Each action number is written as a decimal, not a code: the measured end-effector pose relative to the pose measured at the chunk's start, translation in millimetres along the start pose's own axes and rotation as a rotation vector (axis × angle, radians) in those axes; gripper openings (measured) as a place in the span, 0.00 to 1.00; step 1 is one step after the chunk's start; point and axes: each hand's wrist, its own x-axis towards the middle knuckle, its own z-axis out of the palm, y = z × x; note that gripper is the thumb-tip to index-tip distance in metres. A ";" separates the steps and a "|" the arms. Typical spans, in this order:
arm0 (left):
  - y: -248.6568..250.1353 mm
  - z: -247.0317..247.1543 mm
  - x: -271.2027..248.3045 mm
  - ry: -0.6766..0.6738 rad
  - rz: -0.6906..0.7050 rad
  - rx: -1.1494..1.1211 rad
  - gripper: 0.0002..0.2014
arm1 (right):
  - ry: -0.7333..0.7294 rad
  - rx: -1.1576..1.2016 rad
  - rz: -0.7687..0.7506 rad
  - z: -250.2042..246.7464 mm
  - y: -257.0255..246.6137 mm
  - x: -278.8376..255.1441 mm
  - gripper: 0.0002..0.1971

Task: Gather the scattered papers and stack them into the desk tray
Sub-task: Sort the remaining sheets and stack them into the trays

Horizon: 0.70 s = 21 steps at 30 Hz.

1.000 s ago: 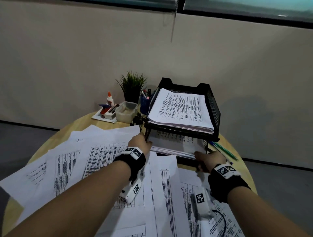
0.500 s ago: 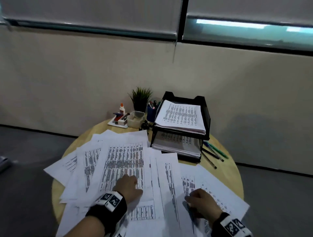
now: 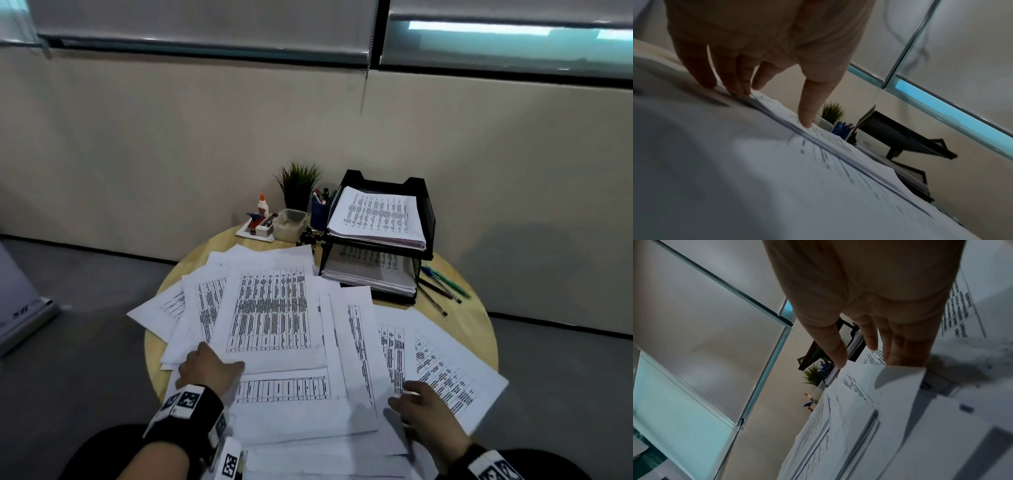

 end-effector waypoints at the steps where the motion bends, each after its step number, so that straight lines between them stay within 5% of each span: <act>1: -1.0 -1.9 2.8 0.000 -0.008 -0.018 0.34 | 0.011 -0.005 -0.005 1.1 0.2 1.3 0.24; 3: -4.6 -2.4 9.7 -0.042 -0.003 -0.092 0.30 | 0.042 -0.065 -0.026 2.7 -0.8 3.4 0.27; 8: -6.9 -7.6 14.3 -0.090 0.076 -0.154 0.13 | 0.022 -0.075 -0.111 6.0 -12.2 1.7 0.13; 11: -6.9 -10.6 16.2 -0.177 0.100 -0.188 0.17 | -0.131 0.007 -0.103 11.2 -20.6 -3.5 0.06; 18: -11.5 -14.0 -6.1 -0.403 0.137 -0.076 0.20 | -0.083 -0.192 -0.098 5.3 -14.5 12.4 0.16; 21: -12.6 -13.7 -5.4 -0.342 0.106 -0.119 0.17 | -0.102 -0.260 -0.070 -0.4 -16.9 10.4 0.15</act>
